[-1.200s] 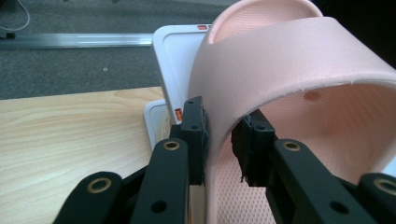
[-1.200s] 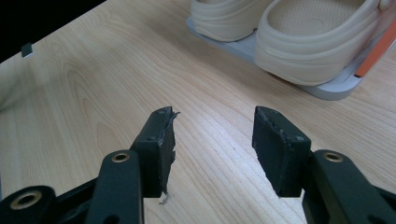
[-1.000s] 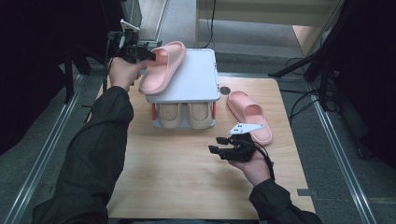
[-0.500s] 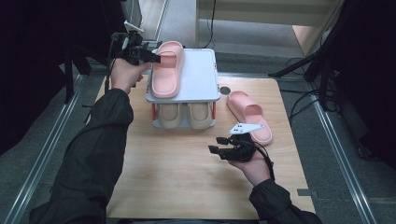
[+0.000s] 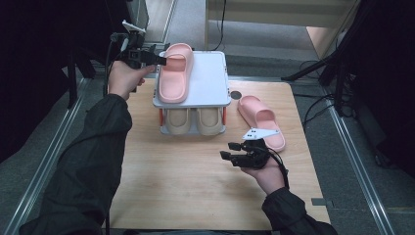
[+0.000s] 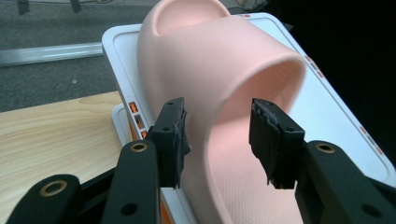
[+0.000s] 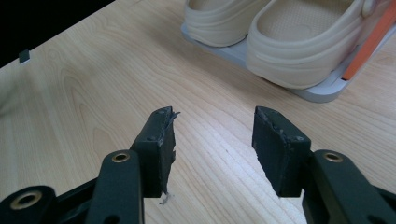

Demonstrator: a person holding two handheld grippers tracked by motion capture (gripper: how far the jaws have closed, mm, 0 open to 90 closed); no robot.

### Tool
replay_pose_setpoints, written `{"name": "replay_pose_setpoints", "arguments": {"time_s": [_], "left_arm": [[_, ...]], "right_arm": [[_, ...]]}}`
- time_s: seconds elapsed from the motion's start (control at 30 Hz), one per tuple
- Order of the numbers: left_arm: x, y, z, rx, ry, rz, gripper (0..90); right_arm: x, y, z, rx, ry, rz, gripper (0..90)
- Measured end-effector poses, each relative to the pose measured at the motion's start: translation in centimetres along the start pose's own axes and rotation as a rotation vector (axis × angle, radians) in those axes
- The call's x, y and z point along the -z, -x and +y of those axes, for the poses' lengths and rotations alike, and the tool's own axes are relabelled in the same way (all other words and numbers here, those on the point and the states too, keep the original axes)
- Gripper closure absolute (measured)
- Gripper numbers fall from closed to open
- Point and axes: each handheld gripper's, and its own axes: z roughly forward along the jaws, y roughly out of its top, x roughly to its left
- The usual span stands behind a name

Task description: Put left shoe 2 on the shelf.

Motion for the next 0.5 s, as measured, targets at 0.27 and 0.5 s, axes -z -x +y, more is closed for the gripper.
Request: {"name": "replay_pose_setpoints", "arguments": {"time_s": [0.27, 0.5], "left_arm": [[2.1, -0.9, -1.6, -0.025, -0.015, -0.004, 51.1], [3.1, -2.9, -4.3, 0.001, -0.015, -0.012, 49.3]], "right_arm": [[1.0, 0.8, -0.1, -0.015, 0.015, -0.028, 49.8], [1.7, 1.8, -0.2, -0.024, 0.027, -0.055, 51.0]]}}
